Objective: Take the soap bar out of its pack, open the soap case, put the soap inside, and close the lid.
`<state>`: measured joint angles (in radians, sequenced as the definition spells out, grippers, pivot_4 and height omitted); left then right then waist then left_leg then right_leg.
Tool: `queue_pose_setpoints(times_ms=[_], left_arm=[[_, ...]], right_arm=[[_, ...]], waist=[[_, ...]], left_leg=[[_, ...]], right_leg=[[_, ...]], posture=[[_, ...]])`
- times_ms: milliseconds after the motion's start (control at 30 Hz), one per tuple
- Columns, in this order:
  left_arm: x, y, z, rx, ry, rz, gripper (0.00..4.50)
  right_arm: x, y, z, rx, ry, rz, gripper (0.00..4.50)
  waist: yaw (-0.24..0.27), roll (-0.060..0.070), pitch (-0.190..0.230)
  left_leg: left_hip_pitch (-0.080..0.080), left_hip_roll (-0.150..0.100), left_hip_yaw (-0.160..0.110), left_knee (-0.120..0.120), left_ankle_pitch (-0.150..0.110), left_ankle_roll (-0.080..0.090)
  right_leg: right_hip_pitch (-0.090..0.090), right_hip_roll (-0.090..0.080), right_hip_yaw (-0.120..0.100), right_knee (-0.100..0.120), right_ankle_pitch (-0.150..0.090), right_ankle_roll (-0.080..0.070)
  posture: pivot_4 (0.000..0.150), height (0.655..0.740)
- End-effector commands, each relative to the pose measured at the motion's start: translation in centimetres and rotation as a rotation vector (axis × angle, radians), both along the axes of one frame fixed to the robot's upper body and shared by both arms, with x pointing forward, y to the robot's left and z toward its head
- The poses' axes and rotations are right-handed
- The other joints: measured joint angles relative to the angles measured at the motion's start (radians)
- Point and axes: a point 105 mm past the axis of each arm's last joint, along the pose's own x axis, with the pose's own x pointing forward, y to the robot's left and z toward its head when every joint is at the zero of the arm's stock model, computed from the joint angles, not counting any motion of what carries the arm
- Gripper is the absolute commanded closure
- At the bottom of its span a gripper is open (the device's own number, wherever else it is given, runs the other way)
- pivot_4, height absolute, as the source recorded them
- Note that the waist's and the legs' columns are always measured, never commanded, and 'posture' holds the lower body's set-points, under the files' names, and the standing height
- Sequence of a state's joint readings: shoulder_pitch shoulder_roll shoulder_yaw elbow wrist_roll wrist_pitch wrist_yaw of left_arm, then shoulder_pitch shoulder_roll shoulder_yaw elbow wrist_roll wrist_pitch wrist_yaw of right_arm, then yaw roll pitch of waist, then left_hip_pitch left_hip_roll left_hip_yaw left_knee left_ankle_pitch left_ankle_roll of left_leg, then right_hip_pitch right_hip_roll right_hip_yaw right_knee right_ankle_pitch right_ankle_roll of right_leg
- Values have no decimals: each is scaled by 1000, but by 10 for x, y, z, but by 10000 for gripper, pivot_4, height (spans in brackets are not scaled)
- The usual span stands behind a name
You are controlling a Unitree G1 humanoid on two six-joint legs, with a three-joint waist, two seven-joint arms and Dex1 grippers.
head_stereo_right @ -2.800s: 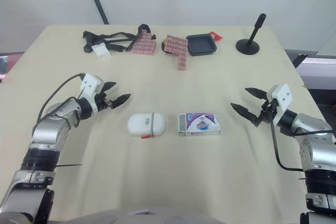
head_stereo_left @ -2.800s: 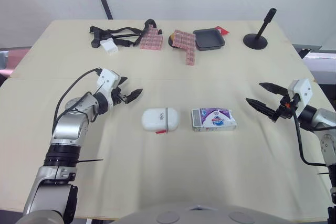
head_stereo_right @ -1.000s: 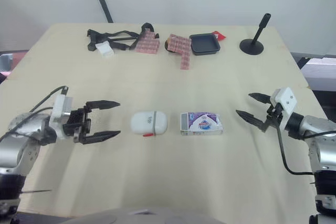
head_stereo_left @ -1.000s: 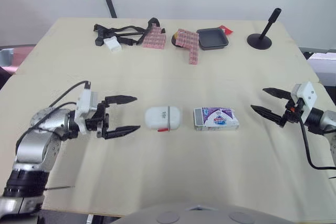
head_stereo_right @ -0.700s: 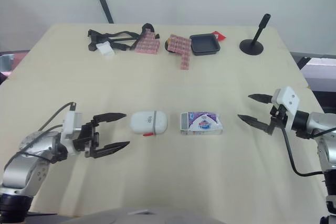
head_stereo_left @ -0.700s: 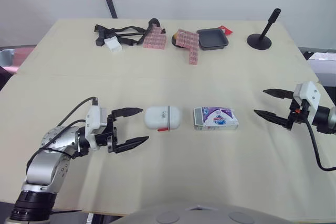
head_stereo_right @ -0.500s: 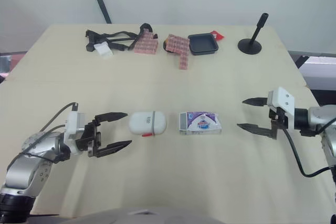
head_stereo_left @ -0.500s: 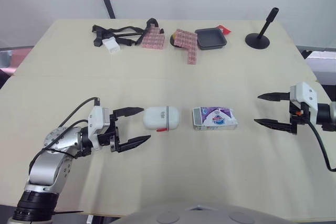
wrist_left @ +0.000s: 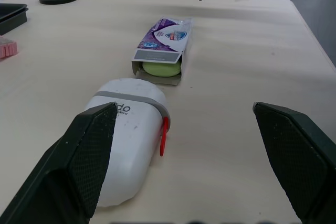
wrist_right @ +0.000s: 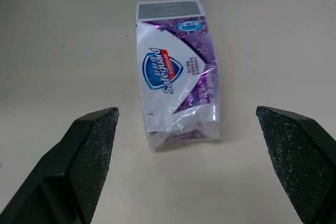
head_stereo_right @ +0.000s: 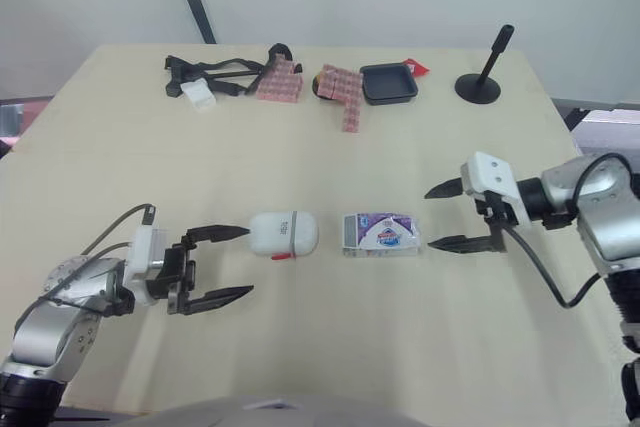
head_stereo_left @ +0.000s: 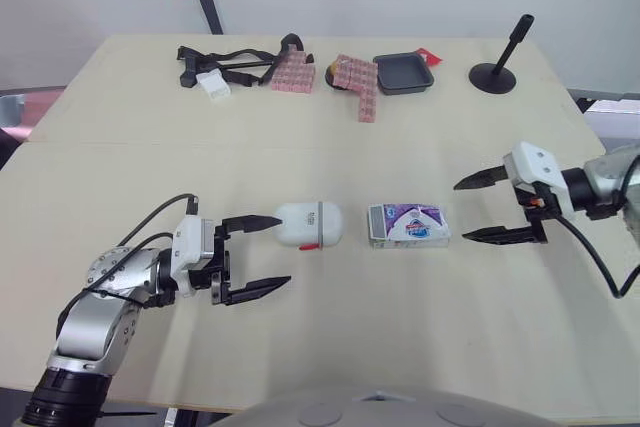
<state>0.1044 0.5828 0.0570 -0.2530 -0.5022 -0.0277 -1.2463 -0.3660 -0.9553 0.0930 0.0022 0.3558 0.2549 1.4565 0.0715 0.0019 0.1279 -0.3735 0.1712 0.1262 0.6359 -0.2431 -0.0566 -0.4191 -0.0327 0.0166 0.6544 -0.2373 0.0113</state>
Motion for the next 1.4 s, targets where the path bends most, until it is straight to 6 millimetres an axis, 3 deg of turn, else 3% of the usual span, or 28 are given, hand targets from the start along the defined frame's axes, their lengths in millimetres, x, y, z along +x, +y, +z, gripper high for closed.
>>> queue_pose_setpoints(times_ms=[33,667,1400], left_arm=[[-2,-2,5,1,-16,-13,787],[-6,-8,8,-15,7,-12,787],[-6,-9,10,-20,12,6,787]], right_arm=[[3,6,5,-7,-36,20,0],[11,18,-24,-6,-57,35,0],[16,21,-36,-5,-102,59,0]], waist=[[0,0,0],[-3,0,0],[-5,0,0]], left_leg=[[0,0,0,0,0,0],[0,0,0,1,0,0],[0,0,0,2,0,0]], right_leg=[[0,0,0,0,0,0],[0,0,0,1,0,0],[0,0,0,3,0,0]], posture=[[1500,7400],[1500,7400],[1500,7400]])
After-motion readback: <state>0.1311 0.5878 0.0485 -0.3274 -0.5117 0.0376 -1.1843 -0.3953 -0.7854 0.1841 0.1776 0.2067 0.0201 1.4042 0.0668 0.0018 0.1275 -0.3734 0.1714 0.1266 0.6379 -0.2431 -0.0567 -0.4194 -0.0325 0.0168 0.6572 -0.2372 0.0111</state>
